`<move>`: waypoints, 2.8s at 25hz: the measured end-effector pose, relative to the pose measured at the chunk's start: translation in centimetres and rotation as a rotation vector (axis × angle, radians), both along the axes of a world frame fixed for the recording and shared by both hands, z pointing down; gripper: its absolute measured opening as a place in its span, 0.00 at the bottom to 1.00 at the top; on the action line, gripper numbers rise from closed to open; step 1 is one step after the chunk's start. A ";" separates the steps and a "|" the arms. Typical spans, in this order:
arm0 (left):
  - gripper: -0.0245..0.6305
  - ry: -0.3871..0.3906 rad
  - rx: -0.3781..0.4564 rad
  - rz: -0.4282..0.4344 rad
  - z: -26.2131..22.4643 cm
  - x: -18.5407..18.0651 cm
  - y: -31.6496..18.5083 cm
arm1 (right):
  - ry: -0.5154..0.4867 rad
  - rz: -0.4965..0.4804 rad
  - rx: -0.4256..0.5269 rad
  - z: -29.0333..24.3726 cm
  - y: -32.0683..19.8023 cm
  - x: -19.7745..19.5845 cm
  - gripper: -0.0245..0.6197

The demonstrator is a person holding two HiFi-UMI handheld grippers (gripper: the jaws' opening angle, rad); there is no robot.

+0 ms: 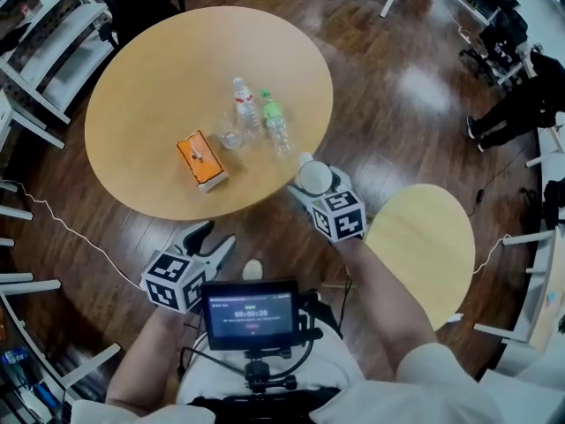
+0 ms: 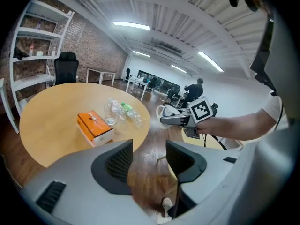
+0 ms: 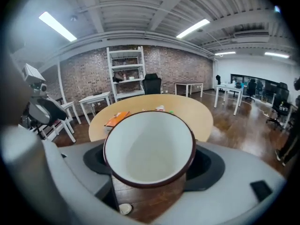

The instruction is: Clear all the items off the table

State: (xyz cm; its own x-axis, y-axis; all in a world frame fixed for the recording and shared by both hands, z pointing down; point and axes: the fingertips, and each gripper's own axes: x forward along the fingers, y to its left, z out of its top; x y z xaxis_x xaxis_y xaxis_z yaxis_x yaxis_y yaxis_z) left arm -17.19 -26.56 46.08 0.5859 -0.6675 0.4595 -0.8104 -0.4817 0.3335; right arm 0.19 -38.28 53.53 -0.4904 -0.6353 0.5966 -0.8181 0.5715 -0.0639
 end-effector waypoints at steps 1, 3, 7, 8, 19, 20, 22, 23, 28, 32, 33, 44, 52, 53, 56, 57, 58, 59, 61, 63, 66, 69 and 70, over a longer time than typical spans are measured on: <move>0.38 -0.001 -0.008 -0.014 0.3 -1.4 0.0 | 0.005 -0.018 -0.006 0.8 -0.7 -2.2 0.69; 0.38 -0.003 -0.025 -0.044 1.0 -4.0 0.2 | 0.013 -0.041 -0.026 2.6 -2.0 -6.0 0.69; 0.38 -0.005 -0.056 -0.097 2.2 -8.0 0.6 | 0.034 -0.066 -0.077 6.4 -4.4 -11.2 0.69; 0.38 -0.002 -0.064 -0.109 2.5 -8.7 0.8 | 0.038 -0.067 -0.087 7.3 -4.9 -12.0 0.69; 0.38 0.007 -0.126 -0.144 5.2 -12.1 1.6 | 0.052 -0.040 -0.079 10.6 -7.4 -14.8 0.70; 0.38 0.009 -0.126 -0.139 5.3 -12.1 1.4 | 0.056 -0.038 -0.081 10.9 -7.4 -14.5 0.70; 0.38 0.013 -0.124 -0.125 5.4 -11.8 1.0 | 0.067 -0.035 -0.071 10.8 -7.4 -14.2 0.74; 0.38 0.016 -0.122 -0.115 5.4 -11.6 0.8 | 0.068 -0.035 -0.063 10.5 -7.4 -14.1 0.78; 0.38 0.043 -0.111 -0.057 5.2 -9.5 -0.2 | 0.089 -0.070 -0.027 8.0 -5.3 -11.9 0.85; 0.38 0.059 -0.109 -0.003 5.7 -7.0 -0.6 | 0.078 -0.045 0.029 4.5 -2.0 -8.5 0.85; 0.38 0.062 -0.108 0.016 5.8 -6.1 -0.6 | 0.070 -0.025 0.036 3.7 -0.9 -7.3 0.85; 0.38 0.040 -0.048 0.197 3.3 6.5 5.1 | -0.014 0.193 0.074 -3.5 15.3 7.0 0.85; 0.38 0.023 0.024 0.240 2.4 15.7 14.1 | 0.059 0.312 0.129 -4.4 32.1 19.7 0.84; 0.38 0.020 0.034 0.235 2.5 16.3 15.3 | 0.054 0.326 0.135 -4.5 34.1 20.7 0.85; 0.38 0.012 0.059 0.239 2.3 18.8 19.0 | 0.024 0.391 0.145 -5.2 39.5 24.5 0.84; 0.38 0.006 0.063 0.246 2.0 19.7 20.3 | 0.014 0.419 0.144 -5.5 41.2 25.9 0.85; 0.38 0.000 0.063 0.256 1.7 20.5 21.7 | 0.005 0.443 0.142 -5.6 42.9 27.1 0.84; 0.38 -0.007 0.062 0.266 1.3 21.1 23.0 | -0.005 0.466 0.139 -5.6 44.4 28.1 0.84; 0.38 -0.022 0.063 0.289 0.6 22.2 25.0 | -0.016 0.507 0.139 -5.4 47.1 30.0 0.84; 0.38 -0.035 0.069 0.311 0.1 23.4 26.2 | -0.017 0.545 0.140 -5.0 49.2 32.0 0.85; 0.38 -0.048 0.080 0.347 -0.6 25.1 27.9 | -0.035 0.604 0.118 -4.2 52.2 34.1 0.84; 0.38 -0.045 0.087 0.389 -1.5 26.6 29.6 | -0.044 0.650 0.102 -4.1 55.1 34.8 0.84; 0.38 -0.042 0.088 0.403 -1.7 27.0 30.3 | -0.045 0.659 0.101 -4.1 56.0 34.8 0.84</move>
